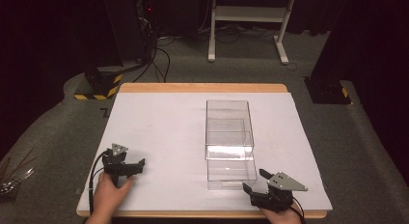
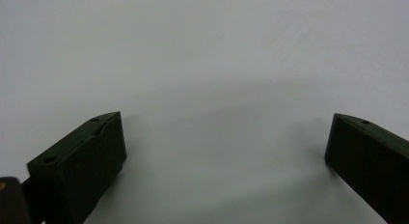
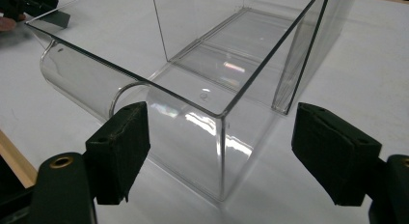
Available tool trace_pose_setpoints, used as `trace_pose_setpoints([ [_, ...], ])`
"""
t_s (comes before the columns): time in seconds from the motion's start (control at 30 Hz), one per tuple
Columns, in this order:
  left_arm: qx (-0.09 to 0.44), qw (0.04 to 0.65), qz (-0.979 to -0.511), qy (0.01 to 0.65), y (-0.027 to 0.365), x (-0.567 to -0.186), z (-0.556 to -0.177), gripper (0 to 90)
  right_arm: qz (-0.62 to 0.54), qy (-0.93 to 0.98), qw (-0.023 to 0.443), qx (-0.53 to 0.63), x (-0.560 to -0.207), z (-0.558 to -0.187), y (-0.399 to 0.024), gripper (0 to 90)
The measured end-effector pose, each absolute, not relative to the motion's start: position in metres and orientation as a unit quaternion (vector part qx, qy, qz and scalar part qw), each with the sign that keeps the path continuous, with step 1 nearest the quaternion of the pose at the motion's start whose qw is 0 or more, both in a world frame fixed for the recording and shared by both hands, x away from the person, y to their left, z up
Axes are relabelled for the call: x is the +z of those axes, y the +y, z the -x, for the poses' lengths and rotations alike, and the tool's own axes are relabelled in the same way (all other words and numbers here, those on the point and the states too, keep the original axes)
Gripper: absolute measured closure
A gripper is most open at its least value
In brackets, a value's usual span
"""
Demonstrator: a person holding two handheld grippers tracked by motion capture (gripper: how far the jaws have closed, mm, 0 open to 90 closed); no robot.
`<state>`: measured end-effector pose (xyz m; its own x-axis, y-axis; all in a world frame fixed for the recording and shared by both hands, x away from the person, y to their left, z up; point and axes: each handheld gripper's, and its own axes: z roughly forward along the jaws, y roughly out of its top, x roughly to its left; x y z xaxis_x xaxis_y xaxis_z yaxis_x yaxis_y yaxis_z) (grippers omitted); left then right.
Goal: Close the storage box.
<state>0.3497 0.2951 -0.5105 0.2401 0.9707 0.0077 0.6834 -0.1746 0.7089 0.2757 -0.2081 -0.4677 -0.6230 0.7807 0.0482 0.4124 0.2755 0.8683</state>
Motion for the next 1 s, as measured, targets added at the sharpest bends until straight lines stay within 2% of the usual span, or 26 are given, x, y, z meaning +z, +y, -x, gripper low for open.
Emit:
trace_pose_setpoints([
  [1.0, 0.239, 0.3, -0.728, 0.568, 0.295, -0.51, -0.35, 0.9, -0.402, 0.763, 0.207, 0.462, -0.474, -0.303, -0.203, 18.3],
])
